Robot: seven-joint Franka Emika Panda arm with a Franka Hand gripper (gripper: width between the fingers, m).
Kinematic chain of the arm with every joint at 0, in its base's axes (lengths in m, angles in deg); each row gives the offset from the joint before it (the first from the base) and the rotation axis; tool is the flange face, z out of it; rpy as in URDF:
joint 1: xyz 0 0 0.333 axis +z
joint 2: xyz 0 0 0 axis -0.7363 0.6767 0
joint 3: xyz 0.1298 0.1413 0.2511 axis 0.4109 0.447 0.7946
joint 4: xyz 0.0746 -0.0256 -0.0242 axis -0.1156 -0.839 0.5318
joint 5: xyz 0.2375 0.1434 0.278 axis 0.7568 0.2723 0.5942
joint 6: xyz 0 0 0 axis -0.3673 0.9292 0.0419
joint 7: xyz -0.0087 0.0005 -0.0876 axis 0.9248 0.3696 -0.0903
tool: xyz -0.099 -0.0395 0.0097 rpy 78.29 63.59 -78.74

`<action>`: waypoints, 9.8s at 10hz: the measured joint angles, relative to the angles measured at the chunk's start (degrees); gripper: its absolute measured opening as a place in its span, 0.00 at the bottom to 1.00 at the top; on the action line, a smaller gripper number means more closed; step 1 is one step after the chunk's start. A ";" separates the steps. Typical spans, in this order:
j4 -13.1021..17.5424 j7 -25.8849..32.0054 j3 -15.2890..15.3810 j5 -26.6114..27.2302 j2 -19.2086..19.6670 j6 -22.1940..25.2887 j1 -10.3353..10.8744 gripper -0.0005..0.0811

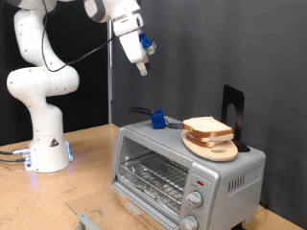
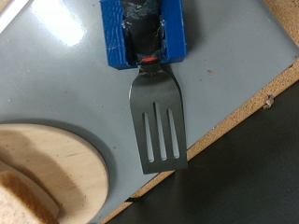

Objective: Make a piece of toast with the oven

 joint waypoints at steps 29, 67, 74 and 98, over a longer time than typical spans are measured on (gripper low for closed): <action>-8.09 0.49 12.03 0.26 14.94 -22.55 -0.48 1.00; -7.61 -0.45 12.83 4.38 15.62 -21.21 -1.38 1.00; -7.42 1.55 12.60 0.99 15.58 -20.45 -2.15 1.00; -4.52 4.20 9.50 11.08 14.75 -17.34 -1.05 0.48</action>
